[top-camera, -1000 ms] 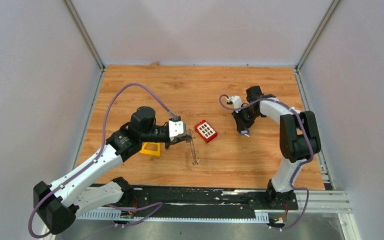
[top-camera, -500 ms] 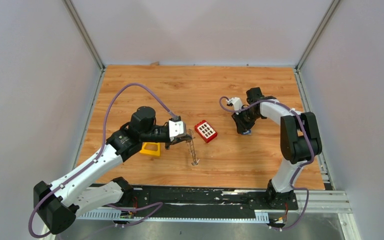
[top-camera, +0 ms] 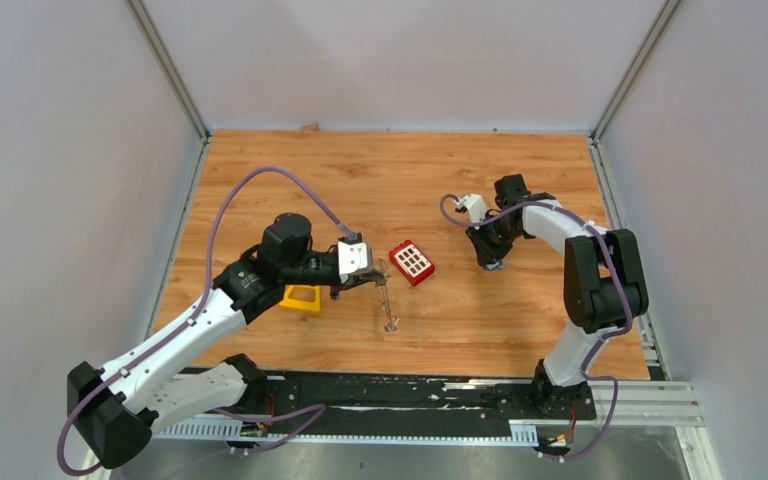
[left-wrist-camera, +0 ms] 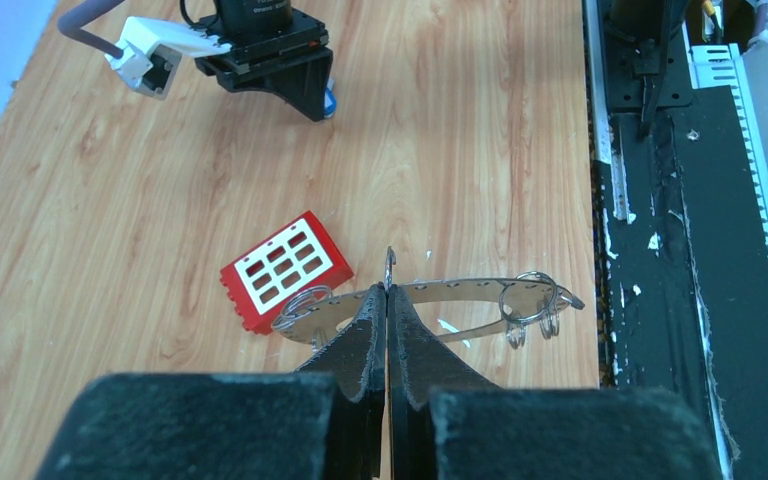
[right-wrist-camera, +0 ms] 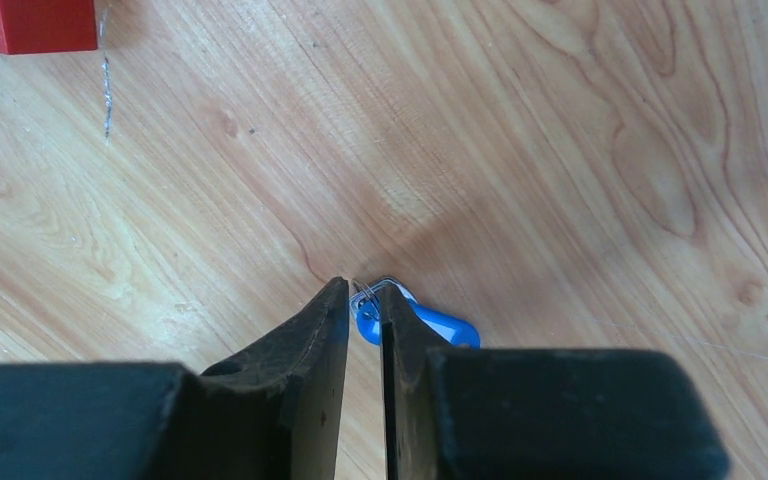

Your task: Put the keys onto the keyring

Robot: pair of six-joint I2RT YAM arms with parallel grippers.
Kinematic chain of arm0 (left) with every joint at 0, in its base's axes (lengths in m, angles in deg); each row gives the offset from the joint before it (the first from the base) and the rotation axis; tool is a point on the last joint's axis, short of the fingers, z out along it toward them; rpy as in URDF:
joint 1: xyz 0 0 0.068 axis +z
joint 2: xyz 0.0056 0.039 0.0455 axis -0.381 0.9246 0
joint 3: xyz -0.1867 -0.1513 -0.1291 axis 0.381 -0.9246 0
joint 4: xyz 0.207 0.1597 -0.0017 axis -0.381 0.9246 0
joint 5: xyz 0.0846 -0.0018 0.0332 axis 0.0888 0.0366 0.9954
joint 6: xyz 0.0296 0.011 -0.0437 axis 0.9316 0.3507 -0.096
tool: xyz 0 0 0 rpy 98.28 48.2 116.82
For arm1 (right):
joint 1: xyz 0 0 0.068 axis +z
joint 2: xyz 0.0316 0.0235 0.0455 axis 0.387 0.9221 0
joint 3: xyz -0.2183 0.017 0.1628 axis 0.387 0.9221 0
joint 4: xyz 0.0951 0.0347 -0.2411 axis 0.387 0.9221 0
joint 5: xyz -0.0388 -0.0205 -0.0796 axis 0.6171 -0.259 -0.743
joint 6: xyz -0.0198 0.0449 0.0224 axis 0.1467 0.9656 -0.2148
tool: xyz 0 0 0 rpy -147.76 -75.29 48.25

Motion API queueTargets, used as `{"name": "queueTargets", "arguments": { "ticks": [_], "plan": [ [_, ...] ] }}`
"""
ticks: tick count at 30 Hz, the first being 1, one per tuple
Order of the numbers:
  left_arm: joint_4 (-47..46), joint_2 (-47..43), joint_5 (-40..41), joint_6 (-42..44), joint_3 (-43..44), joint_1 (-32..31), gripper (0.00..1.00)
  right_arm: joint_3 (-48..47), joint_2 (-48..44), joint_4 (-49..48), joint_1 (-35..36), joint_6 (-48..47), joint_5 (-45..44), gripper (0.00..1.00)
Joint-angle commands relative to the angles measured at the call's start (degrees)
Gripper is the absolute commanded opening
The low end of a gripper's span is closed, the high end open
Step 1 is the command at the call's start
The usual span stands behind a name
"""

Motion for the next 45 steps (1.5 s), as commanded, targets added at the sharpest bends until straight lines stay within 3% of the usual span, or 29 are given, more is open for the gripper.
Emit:
{"name": "queueTargets", "arguments": {
  "ticks": [1,16,35,39,45],
  "plan": [
    [-2.76,-1.28,-1.26,0.19,0.13,-0.18,0.00,0.56,-2.63,-0.48,-0.15,-1.76,-0.88,0.18],
    [-2.96,-1.19,-1.16,0.16,0.01,-0.19,0.00,1.82,-3.86,-0.26,-0.15,-2.63,-0.89,0.12],
    [-2.92,-1.69,-1.19,0.33,-0.25,-0.19,0.00,2.79,-4.72,-0.15,-0.13,-2.70,-0.56,0.11],
    [-3.03,-2.02,-1.17,0.41,-0.31,-0.18,0.00,2.63,-5.58,-0.03,-0.18,-2.87,-0.86,0.16],
    [-3.14,-1.96,-1.16,0.45,-0.51,-0.18,0.00,2.36,-6.68,0.18,-0.37,-3.15,-1.11,0.30]
  ]
}}
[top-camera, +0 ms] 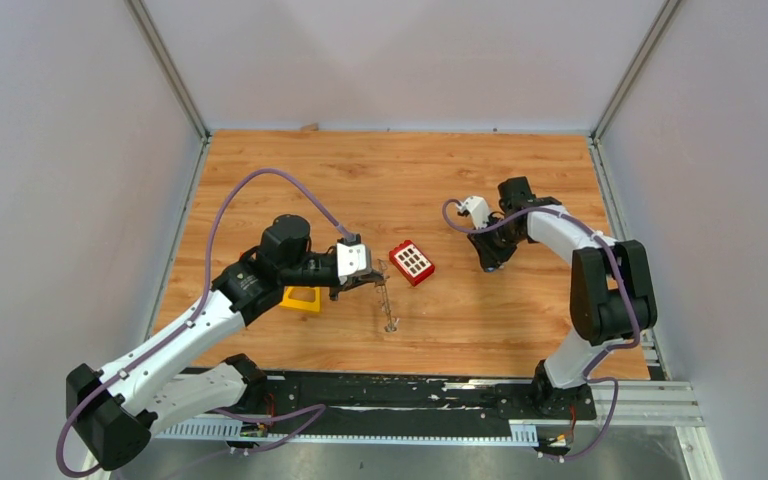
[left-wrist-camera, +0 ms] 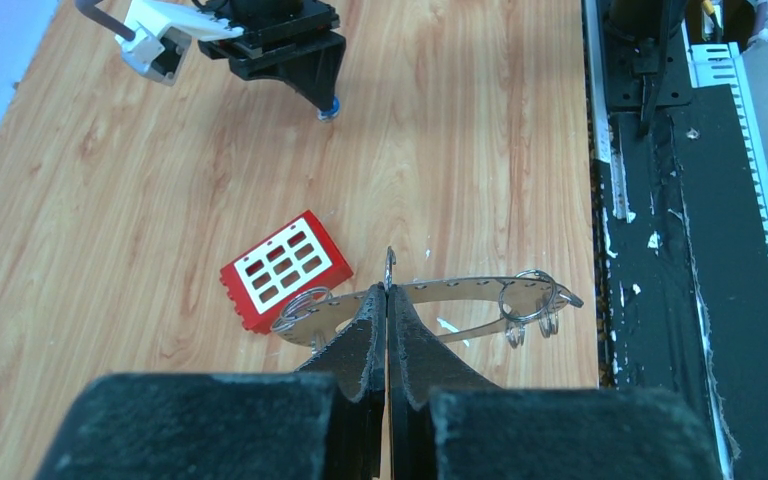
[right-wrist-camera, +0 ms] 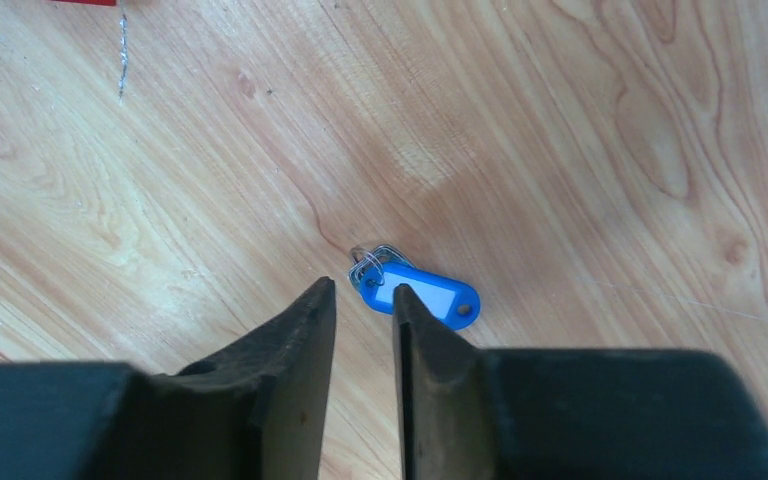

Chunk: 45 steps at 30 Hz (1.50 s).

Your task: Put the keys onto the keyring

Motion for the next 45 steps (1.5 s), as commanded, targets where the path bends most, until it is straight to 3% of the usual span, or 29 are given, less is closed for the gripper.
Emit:
{"name": "queueTargets", "arguments": {
  "ticks": [1,8,17,45],
  "plan": [
    [-2.95,-1.33,-1.24,0.38,0.08,-0.16,0.00,-0.63,-2.34,-0.07,-0.37,-1.15,-0.09,0.32],
    [-3.01,-1.24,-1.25,0.43,-0.01,-0.16,0.00,-2.15,0.54,0.86,-0.55,-2.14,0.49,0.40],
    [-3.26,-0.79,-1.41,0.53,0.08,-0.17,0.00,-2.84,2.77,1.08,-0.55,-3.34,1.87,0.40],
    [-3.27,-1.05,-1.42,0.70,-0.01,-0.16,0.00,-1.33,1.96,1.66,-0.55,-3.26,3.82,0.23]
  ]
}}
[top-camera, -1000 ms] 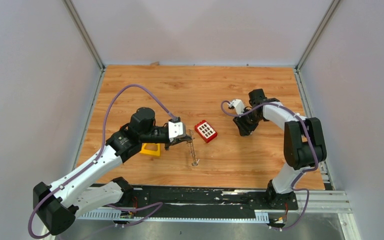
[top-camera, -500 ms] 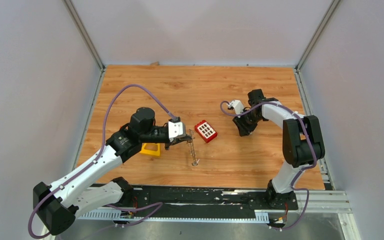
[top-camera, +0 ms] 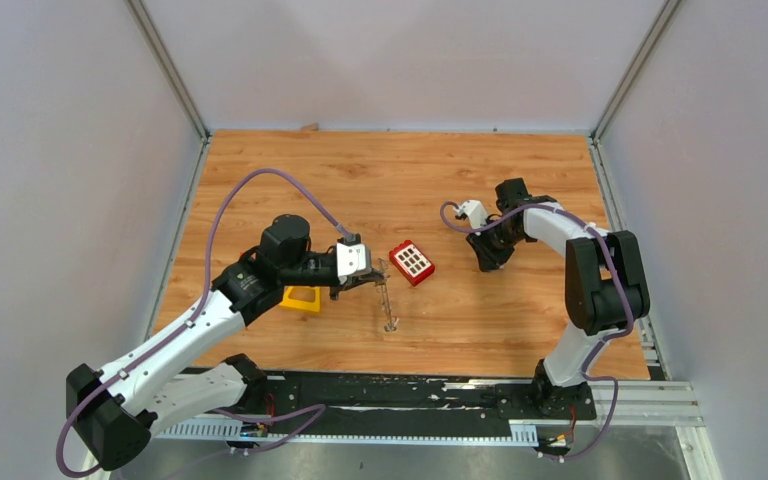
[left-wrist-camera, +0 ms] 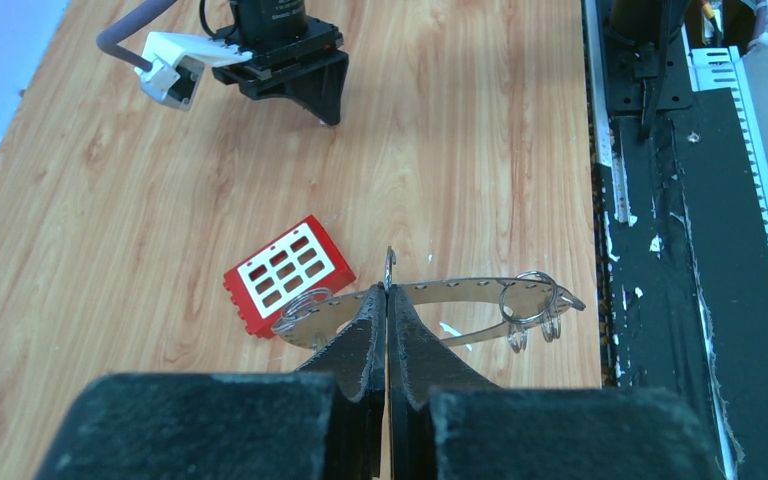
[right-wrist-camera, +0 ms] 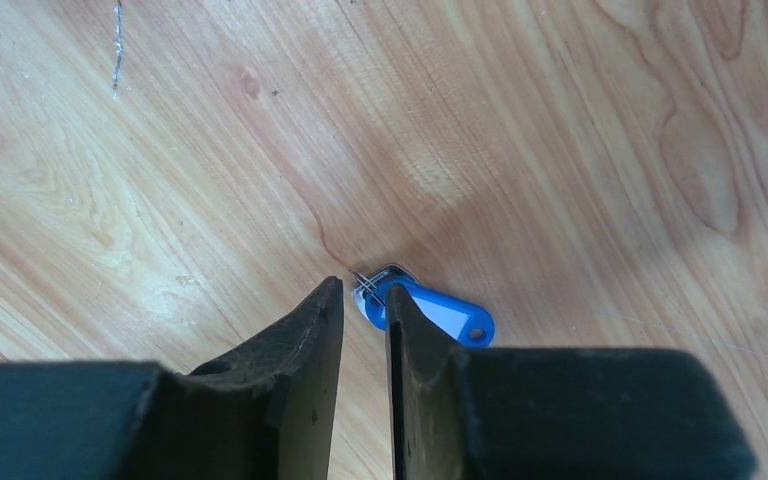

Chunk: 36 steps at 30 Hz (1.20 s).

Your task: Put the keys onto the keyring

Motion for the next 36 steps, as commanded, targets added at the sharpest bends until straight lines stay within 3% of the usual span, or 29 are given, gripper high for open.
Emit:
{"name": "queueTargets", "arguments": {
  "ticks": [1,16,36],
  "plan": [
    [-2.58,-1.08,-1.23,0.66,0.01,-0.14,0.00,-0.08,-1.57,0.60,-0.33,-0.90,2.35,0.22],
    [-2.65,-1.28,-1.32,0.52,-0.05,-0.16,0.00,0.79,-2.01,0.40,-0.33,-1.24,1.13,0.20],
    [-2.57,-1.30,-1.18,0.63,-0.05,-0.14,0.00,1.15,-2.93,1.00,-0.29,-1.86,3.59,0.06]
  ]
}}
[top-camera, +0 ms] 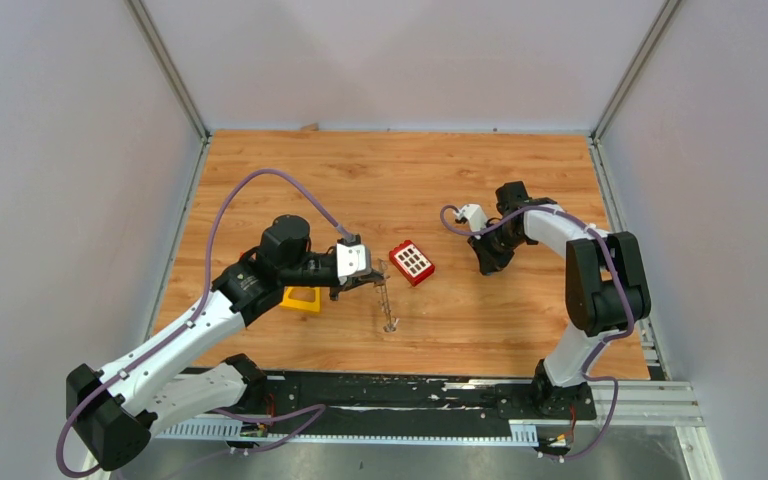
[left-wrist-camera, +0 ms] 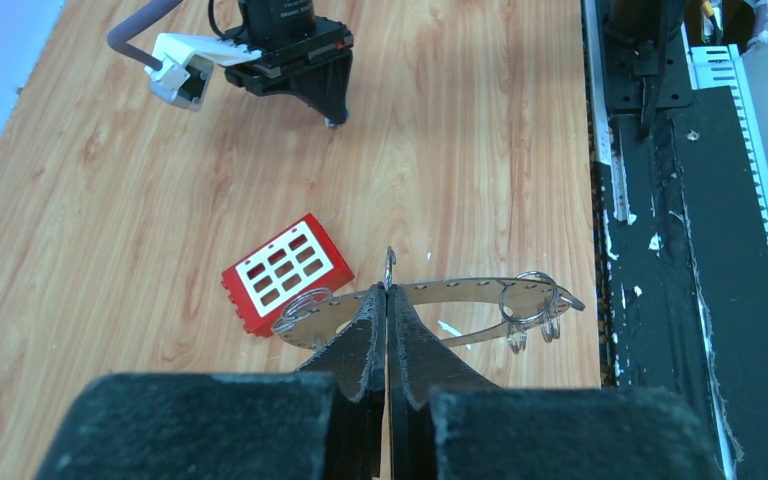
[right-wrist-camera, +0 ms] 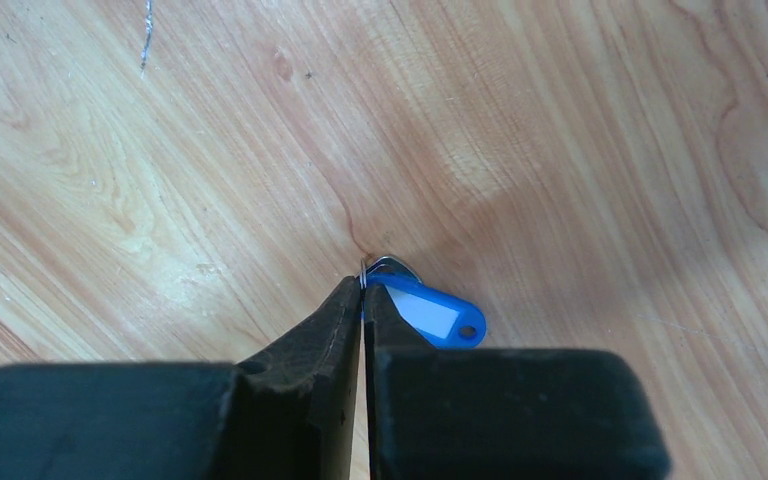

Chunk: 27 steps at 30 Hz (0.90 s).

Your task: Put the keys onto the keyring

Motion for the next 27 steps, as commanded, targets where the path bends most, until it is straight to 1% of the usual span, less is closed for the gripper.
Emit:
{"name": "queueTargets", "arguments": {
  "ticks": [1,6,10,14,19,24,27],
  "plan": [
    [-2.62,-1.24,-1.19,0.61,0.21,-0.14,0.00,-0.03,-2.54,0.08,-0.31,-0.90,2.47,0.05],
    [-2.63,-1.06,-0.97,0.69,0.21,-0.14,0.00,0.00,-2.93,-0.08,-0.34,-0.99,3.06,0.00],
    [-2.30,-0.95,-0.58,0.75,0.30,-0.14,0.00,0.34,-4.65,-0.20,-0.51,-1.70,4.72,0.00],
    [-2.08,-0.70,0.14,1.01,0.30,-0.14,0.00,0.13,-7.58,1.35,-1.07,-3.97,10.91,0.00],
    [-0.88,0.11,0.79,1.76,1.12,-0.15,0.00,-1.34,-12.06,6.21,-1.01,-7.31,20.92,0.00],
    [1.75,2.38,2.12,1.95,5.30,-0.21,0.00,-3.44,-18.44,9.59,-0.28,-9.04,31.91,0.00],
    [2.20,3.58,3.56,1.07,7.73,-0.22,0.00,-5.20,-22.13,9.54,0.50,-7.86,36.69,0.00]
  ]
}}
